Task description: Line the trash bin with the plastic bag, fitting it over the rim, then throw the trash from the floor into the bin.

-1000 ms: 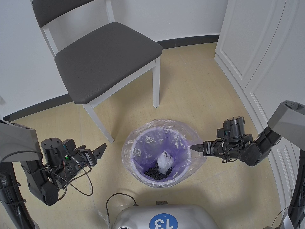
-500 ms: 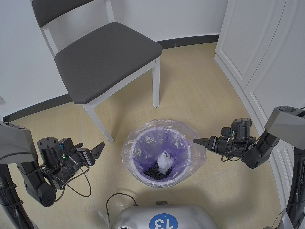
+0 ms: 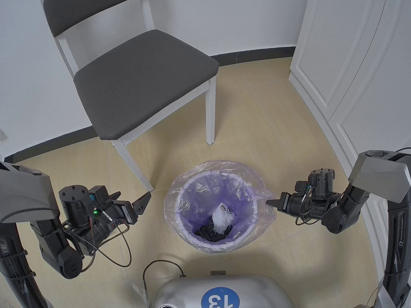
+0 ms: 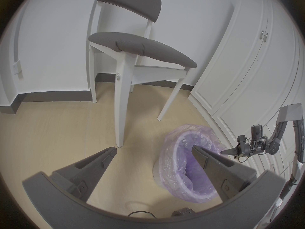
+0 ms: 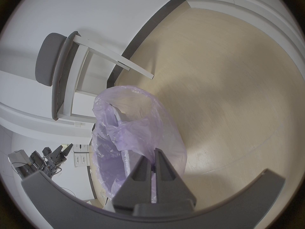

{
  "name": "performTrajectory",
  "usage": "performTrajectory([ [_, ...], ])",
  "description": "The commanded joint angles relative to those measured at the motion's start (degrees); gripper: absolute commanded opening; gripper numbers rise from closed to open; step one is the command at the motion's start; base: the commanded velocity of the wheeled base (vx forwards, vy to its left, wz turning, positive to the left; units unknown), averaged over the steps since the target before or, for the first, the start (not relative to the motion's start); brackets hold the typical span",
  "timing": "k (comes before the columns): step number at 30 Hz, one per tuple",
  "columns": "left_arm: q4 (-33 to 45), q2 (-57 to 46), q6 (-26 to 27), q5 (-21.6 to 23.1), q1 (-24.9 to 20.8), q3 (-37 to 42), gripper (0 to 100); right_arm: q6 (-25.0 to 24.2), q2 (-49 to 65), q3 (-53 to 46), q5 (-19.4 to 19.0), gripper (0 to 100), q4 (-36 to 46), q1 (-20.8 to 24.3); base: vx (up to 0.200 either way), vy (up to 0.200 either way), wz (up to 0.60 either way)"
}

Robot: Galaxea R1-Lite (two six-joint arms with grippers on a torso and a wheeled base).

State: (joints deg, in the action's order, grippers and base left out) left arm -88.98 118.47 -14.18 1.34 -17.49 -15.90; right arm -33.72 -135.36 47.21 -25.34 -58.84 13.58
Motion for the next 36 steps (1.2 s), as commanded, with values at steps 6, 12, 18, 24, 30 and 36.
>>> performTrajectory([
  [6, -1.0, 10.6, -4.5, -1.7, -2.7, -4.1, 100, 0.0, -3.4, -2.1, 0.2, 0, -9.6, 0.8, 0.0, 0.0, 0.0],
  [12, -1.0, 17.1, -5.9, -1.4, -2.7, -8.6, 100, 0.0, -4.2, -3.7, 0.2, 0, -12.8, 0.7, 0.0, 0.0, 0.0],
  [18, -1.0, 18.7, -11.7, -1.1, -3.2, -13.3, 100, 0.1, -4.6, -3.8, 0.3, 0, -13.5, 0.7, 0.0, 0.0, 0.0],
  [24, -1.0, 20.5, -14.5, -1.1, -4.7, -17.8, 100, 0.4, -5.1, -5.5, 0.2, 0, -16.5, 0.7, 0.0, 0.0, 0.0],
  [30, -1.0, 22.3, -14.6, -1.3, -5.0, -21.0, 100, 0.4, -5.4, -5.7, 0.2, 0, -17.7, 0.6, 0.0, 0.0, 0.0],
  [36, -1.0, 22.9, -14.7, -1.3, -4.9, -22.3, 0, 0.8, -5.4, -5.9, 0.2, 0, -17.8, 0.6, 0.0, 0.0, 0.0],
])
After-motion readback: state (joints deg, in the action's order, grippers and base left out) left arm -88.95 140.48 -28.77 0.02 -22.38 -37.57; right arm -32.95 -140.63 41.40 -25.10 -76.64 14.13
